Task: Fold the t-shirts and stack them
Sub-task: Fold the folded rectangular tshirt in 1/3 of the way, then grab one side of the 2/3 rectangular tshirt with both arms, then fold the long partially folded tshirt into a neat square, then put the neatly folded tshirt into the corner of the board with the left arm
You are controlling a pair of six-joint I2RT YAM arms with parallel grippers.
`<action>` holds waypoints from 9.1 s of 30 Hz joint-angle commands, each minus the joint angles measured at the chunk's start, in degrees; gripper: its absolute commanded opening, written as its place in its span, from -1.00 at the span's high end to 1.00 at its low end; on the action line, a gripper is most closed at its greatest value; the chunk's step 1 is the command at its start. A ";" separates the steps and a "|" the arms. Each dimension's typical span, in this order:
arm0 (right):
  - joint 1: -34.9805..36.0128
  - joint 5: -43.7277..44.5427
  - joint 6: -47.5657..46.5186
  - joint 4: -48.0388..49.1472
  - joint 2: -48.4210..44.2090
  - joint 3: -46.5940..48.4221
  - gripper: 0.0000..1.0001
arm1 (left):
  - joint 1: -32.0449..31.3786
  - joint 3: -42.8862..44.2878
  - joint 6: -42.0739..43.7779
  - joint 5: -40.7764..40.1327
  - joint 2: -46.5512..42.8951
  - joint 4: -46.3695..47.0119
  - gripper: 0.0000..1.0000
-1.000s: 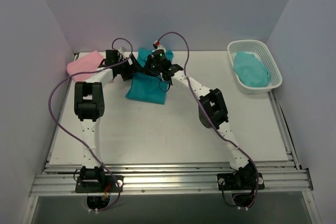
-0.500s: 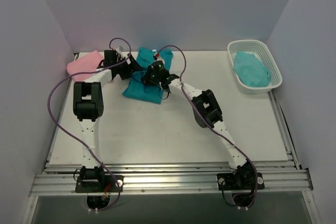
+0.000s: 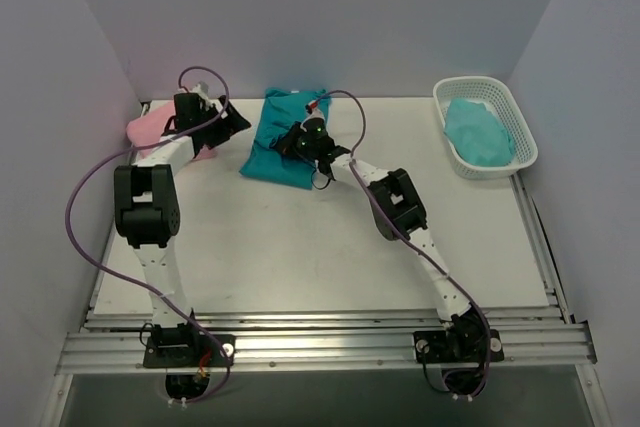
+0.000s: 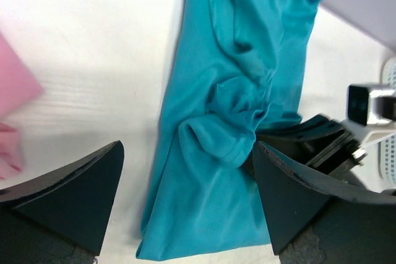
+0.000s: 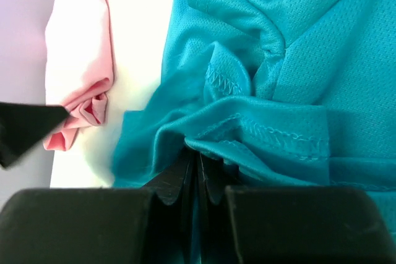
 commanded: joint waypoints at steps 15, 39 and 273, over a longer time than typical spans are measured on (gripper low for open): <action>-2.39 2.43 -4.44 -4.85 -5.31 -0.04 0.75 | 2.03 -1.58 4.03 -10.90 -24.54 7.96 -0.88; 1.90 11.66 -12.53 -3.35 -30.62 -10.22 0.28 | -2.63 -37.60 0.26 -10.27 -52.49 13.66 -0.88; -2.74 26.43 -16.22 -19.88 -89.86 -75.62 -1.00 | -35.68 -56.94 -85.54 -57.21 -10.13 49.75 0.64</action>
